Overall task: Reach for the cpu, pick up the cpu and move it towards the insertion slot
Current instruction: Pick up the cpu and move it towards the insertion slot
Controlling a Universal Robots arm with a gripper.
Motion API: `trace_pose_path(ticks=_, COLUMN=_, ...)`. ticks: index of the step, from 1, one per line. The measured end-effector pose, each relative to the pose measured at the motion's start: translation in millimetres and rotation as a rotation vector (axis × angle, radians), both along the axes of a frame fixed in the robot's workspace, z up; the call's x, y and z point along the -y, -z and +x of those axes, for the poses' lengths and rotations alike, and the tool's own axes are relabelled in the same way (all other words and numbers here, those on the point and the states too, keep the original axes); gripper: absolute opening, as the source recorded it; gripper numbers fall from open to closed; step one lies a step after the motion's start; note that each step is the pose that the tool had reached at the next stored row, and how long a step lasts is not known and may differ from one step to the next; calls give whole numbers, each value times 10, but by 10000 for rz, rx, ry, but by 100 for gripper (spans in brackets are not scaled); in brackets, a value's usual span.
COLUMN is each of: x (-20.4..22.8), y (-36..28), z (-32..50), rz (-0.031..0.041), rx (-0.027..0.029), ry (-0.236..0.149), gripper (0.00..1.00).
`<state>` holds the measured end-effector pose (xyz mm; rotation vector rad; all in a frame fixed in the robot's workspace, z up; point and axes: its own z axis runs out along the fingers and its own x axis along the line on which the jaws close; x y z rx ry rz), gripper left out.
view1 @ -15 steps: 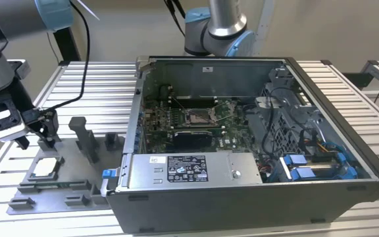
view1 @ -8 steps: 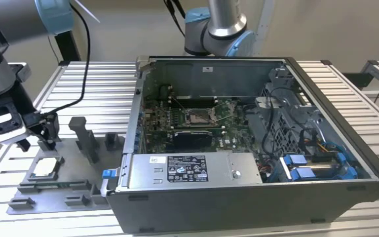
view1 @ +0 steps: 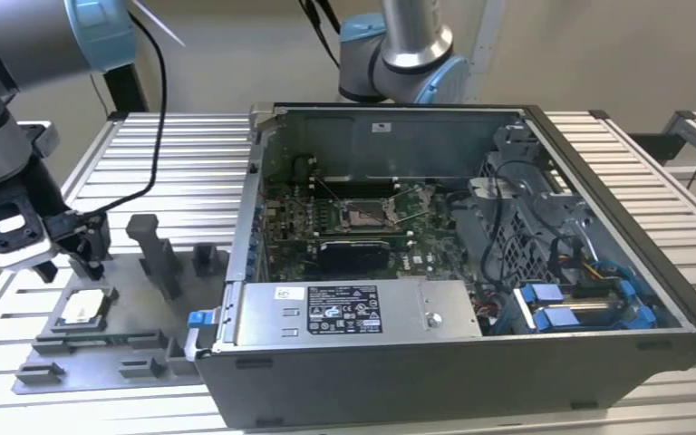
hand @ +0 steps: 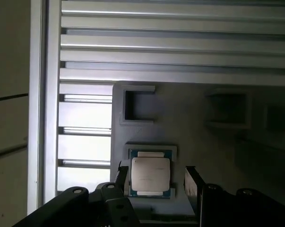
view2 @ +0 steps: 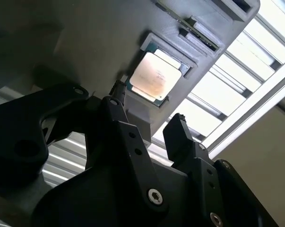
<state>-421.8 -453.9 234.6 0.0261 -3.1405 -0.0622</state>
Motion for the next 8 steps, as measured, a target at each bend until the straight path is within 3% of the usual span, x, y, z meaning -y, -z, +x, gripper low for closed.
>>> trace_pose_path(ticks=8, x=6, y=50, z=0, rz=0, rx=0, ry=-1, gripper=100)
